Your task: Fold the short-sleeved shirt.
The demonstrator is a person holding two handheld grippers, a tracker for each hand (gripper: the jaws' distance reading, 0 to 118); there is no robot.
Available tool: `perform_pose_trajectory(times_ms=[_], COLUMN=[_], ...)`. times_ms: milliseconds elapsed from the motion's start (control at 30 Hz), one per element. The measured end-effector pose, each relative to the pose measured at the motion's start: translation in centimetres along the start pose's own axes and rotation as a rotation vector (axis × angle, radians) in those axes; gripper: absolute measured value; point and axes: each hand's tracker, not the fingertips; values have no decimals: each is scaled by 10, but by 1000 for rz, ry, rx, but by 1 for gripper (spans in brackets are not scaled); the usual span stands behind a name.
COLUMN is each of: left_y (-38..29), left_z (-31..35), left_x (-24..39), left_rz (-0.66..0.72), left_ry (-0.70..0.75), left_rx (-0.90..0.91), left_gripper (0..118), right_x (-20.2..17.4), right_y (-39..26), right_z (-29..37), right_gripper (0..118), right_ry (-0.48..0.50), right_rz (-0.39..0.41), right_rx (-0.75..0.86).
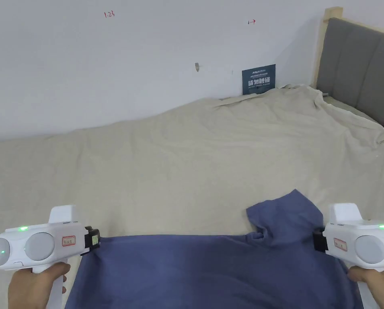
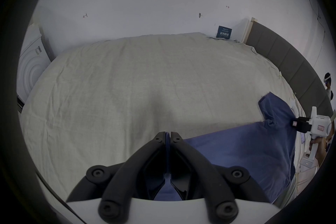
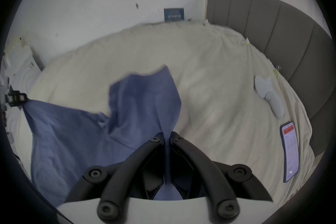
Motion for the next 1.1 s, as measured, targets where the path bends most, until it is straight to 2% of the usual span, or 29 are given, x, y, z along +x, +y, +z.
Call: perform_pose_trajectory(times_ms=[267, 533, 600, 800, 1100], left_y=[6, 46, 62, 120, 193], left_z=[74, 179, 203, 260, 328], left_x=[-15, -29, -33, -49, -58], left_rz=[76, 146, 156, 167, 182], left_ry=[9, 17, 34, 113, 157], left_rx=[133, 352, 399, 525, 678], left_gripper=[0, 0, 0, 0, 0], right_x=[4, -20, -29, -53, -69], right_y=[47, 115, 136, 207, 300], right_z=[104, 185, 199, 229, 274], right_gripper=[2, 2, 2, 2, 2], right_ry=[105, 203, 197, 199, 192], right_rz=[30, 73, 112, 145, 132], right_rx=[243, 442, 491, 611, 775])
